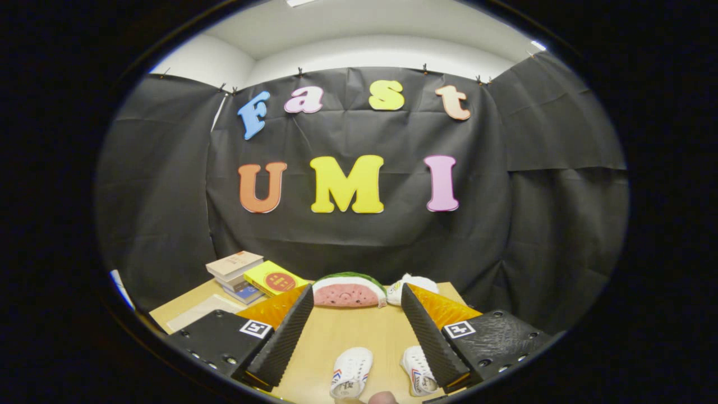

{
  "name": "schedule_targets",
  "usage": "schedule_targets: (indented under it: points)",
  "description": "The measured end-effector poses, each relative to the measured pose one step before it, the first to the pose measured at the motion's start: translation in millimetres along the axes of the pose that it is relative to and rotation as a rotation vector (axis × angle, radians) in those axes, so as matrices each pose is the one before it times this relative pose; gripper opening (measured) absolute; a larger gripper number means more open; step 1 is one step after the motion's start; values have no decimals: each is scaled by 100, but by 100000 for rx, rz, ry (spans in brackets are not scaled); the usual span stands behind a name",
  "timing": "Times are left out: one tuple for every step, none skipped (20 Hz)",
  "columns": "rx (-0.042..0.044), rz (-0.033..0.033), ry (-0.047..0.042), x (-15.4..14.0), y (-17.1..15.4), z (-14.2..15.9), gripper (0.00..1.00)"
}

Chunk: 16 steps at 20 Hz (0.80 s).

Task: Open the storage box then place both shoes into the box .Put the left shoe in first, then the right shoe, with the right side of both shoes facing outward in a uniform manner.

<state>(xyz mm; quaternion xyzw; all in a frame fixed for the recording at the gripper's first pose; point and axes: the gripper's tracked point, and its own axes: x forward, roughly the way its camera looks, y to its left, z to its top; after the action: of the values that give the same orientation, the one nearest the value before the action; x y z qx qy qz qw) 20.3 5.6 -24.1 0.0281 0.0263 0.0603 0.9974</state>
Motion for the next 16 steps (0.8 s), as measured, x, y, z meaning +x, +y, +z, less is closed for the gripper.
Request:
schedule_targets:
  points:
    - [-119, 1010, 211, 327, 395, 42, 95]
    - [-376, 197, 282, 261, 443, -58, 95]
    - [-608, -170, 654, 207, 398, -274, 95]
    - [-317, -635, 399, 12, 634, -151, 95]
    - [-130, -519, 159, -122, 775, -127, 95]
    - [116, 66, 524, -85, 949, -186, 95]
    - [-606, -138, 876, 18, 1171, -580, 95]
    - [-530, 20, 974, -32, 1026, -467, 95]
    - [-272, 625, 1222, -51, 1144, -608, 95]
    - [-345, 1060, 941, -20, 1392, -479, 95]
    - [-1059, 706, 1222, 9, 1265, -609, 95]
    - [-1240, 915, 1512, 115, 1157, -591, 95]
    - [-575, 813, 944, 86, 1088, -611, 95]
    - [-203, 701, 435, 19, 1133, -407, 95]
    - [-82, 1208, 435, 11, 1127, -396, 95]
    - [48, 1601, 968, 248, 1140, -641, 95]
